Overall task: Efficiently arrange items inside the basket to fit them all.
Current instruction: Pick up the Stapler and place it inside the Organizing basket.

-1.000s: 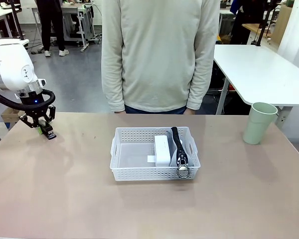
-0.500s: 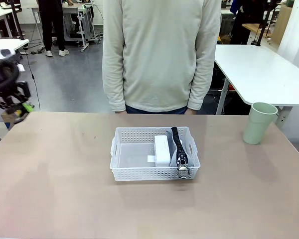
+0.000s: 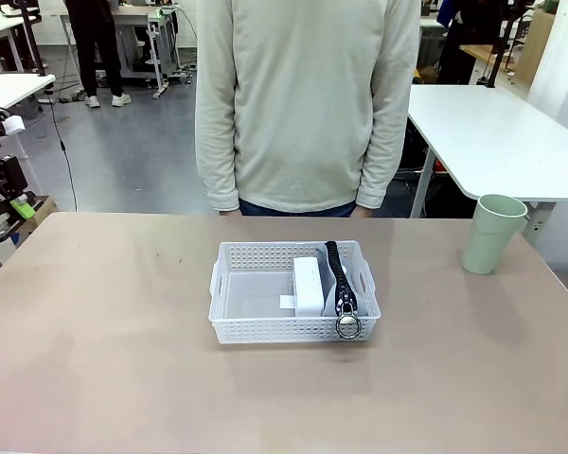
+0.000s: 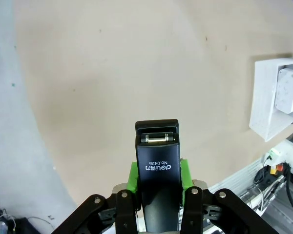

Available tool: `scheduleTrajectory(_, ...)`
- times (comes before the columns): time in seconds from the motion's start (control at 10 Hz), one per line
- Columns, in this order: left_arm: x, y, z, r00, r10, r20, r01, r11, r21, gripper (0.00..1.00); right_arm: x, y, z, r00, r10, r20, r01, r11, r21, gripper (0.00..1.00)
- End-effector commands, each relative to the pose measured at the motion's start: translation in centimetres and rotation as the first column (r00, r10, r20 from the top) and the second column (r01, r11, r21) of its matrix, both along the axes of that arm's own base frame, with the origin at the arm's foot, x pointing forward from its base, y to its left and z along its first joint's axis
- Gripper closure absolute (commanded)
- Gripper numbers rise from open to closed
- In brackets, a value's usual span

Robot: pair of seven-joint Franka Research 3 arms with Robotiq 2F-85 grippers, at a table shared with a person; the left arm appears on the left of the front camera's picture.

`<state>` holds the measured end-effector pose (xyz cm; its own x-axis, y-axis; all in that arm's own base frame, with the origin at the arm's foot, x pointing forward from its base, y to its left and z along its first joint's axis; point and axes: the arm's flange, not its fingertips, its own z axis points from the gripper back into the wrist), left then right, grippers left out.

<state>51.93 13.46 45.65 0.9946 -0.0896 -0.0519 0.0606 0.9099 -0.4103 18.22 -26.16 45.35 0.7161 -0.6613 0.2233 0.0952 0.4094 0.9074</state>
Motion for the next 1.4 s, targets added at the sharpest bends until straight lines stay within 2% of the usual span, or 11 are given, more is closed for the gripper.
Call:
scheduleTrajectory(0.0,0.9,-0.2,0.4,1.000,0.011,-0.023,-0.010,1.000,0.008,1.00,0.0,0.1,0.0,0.999,0.004,0.035,-0.004,1.000,-0.002,0.00)
scheduleTrajectory(0.3,0.9,-0.2,0.4,1.000,0.011,-0.023,-0.010,1.000,0.008,1.00,0.0,0.1,0.0,0.999,0.004,0.035,-0.004,1.000,-0.002,0.00)
scheduleTrajectory(0.4,0.7,-0.3,-0.2,1.000,-0.002,-0.006,0.003,1.000,0.002,0.63,0.0,0.1,0.0,0.999,0.004,0.035,-0.004,1.000,-0.002,0.00)
scheduleTrajectory(0.5,2.1,-1.3,-0.3,0.991,0.111,-0.069,-0.114,0.992,-0.045,0.63,0.0,0.1,0.0,0.999,0.004,0.035,-0.004,1.000,-0.002,0.00)
scheduleTrajectory(0.6,0.5,-5.1,1.2,0.962,0.262,-0.071,-0.266,0.963,-0.039,0.63,0.0,0.1,0.0,0.999,0.004,0.035,-0.004,1.000,-0.002,0.00)
scheduleTrajectory(0.8,-3.4,-13.3,3.2,0.962,0.273,0.005,-0.272,0.959,-0.080,0.63,0.0,0.1,0.0,0.999,0.004,0.035,-0.004,1.000,-0.002,0.00)
scheduleTrajectory(0.9,-3.9,-17.4,3.3,0.961,0.277,0.020,-0.276,0.960,-0.045,0.63,0.0,0.1,0.0,0.999,0.004,0.035,-0.004,1.000,-0.002,0.00)
scheduleTrajectory(1.0,-4.2,-22.0,3.7,0.971,0.236,-0.026,-0.237,0.969,-0.062,0.63,0.0,0.1,0.0,0.999,0.004,0.035,-0.004,1.000,-0.002,0.00)
scheduleTrajectory(1.1,-4.5,-27.8,4.2,0.954,0.294,-0.054,-0.297,0.952,-0.068,0.63,0.0,0.1,0.0,0.999,0.004,0.035,-0.004,1.000,-0.002,0.00)
scheduleTrajectory(1.2,-4.9,-32.5,4.0,0.938,0.343,-0.037,-0.343,0.939,0.007,0.63,0.0,0.1,0.0,0.999,0.004,0.035,-0.004,1.000,-0.002,0.00)
scheduleTrajectory(1.3,-6.2,-36.1,3.4,0.965,0.260,0.042,-0.260,0.966,-0.007,0.63,0.0,0.1,0.0,0.999,0.004,0.035,-0.004,1.000,-0.002,0.00)
